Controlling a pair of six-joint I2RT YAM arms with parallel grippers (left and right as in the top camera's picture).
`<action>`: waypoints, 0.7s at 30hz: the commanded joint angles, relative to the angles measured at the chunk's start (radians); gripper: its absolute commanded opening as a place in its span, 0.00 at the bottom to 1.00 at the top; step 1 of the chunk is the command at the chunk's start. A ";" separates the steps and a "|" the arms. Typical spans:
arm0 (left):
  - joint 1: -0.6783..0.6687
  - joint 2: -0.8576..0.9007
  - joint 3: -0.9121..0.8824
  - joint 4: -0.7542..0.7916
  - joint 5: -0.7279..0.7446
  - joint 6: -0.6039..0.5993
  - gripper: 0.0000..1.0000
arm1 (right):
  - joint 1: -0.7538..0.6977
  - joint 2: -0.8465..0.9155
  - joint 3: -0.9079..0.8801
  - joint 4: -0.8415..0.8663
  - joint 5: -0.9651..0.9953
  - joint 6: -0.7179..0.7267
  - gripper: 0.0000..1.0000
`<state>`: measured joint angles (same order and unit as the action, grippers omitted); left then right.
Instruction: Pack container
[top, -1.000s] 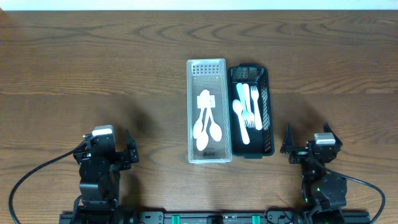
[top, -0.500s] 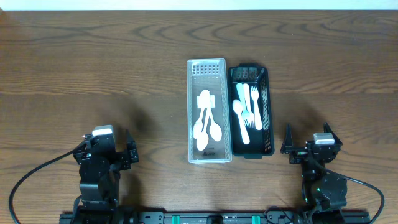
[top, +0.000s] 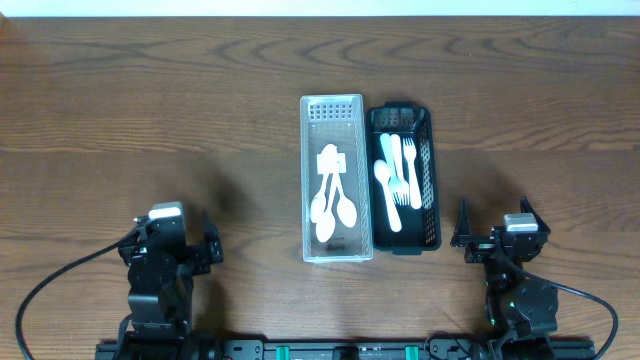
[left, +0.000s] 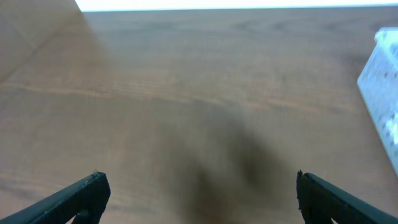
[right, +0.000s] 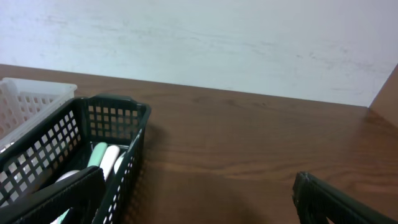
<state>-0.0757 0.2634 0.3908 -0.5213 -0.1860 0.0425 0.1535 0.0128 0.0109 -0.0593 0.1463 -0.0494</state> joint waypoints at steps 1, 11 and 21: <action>-0.010 -0.068 0.003 -0.071 0.040 0.005 0.97 | -0.009 -0.004 -0.005 -0.001 -0.009 -0.015 0.99; -0.040 -0.259 -0.129 -0.014 0.150 0.007 0.98 | -0.009 -0.004 -0.005 -0.001 -0.009 -0.015 0.99; -0.042 -0.262 -0.389 0.505 0.182 0.097 0.98 | -0.009 -0.004 -0.005 -0.001 -0.009 -0.015 0.99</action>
<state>-0.1135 0.0097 0.0559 -0.0479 -0.0433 0.1051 0.1532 0.0128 0.0101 -0.0589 0.1455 -0.0528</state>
